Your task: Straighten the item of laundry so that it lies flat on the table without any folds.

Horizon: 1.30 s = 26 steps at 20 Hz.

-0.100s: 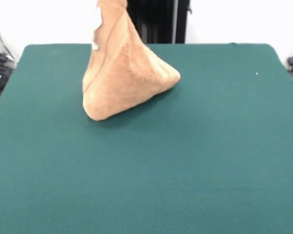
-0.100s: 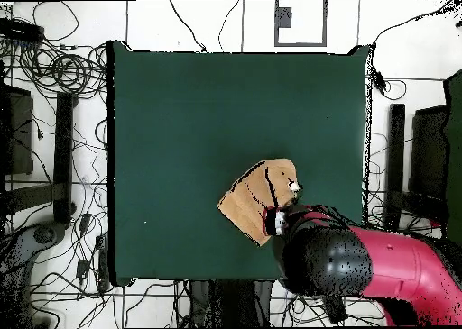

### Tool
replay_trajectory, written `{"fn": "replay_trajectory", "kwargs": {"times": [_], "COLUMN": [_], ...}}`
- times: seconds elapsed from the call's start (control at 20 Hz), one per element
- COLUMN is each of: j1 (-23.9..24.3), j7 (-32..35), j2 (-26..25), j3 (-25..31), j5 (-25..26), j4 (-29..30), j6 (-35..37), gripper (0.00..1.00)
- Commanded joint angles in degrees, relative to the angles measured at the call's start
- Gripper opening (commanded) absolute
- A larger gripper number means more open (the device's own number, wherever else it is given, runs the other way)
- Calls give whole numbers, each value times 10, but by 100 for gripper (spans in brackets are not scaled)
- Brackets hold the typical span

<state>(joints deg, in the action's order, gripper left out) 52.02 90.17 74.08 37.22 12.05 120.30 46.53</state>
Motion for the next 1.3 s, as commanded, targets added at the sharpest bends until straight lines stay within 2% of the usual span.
{"fn": "replay_trajectory", "kwargs": {"times": [0.05,0.2,0.4,0.6,0.75,0.8,0.95,1.1,1.3], "j1": [19,5,-35,-94,-121,-149,-190,-235,-262], "j7": [-117,-71,13,117,146,181,219,252,246], "j2": [-14,-19,-34,-38,-35,-33,-38,-63,-97], "j3": [32,29,10,-26,-48,-60,-88,-125,-163], "j5": [2,6,18,22,21,22,25,40,48], "j4": [-19,-10,-1,4,-3,-10,-14,-25,-23], "j6": [67,39,6,-27,-21,-15,-23,-48,-104], "gripper": [0,0,0,0,0,0,0,0,0]}}
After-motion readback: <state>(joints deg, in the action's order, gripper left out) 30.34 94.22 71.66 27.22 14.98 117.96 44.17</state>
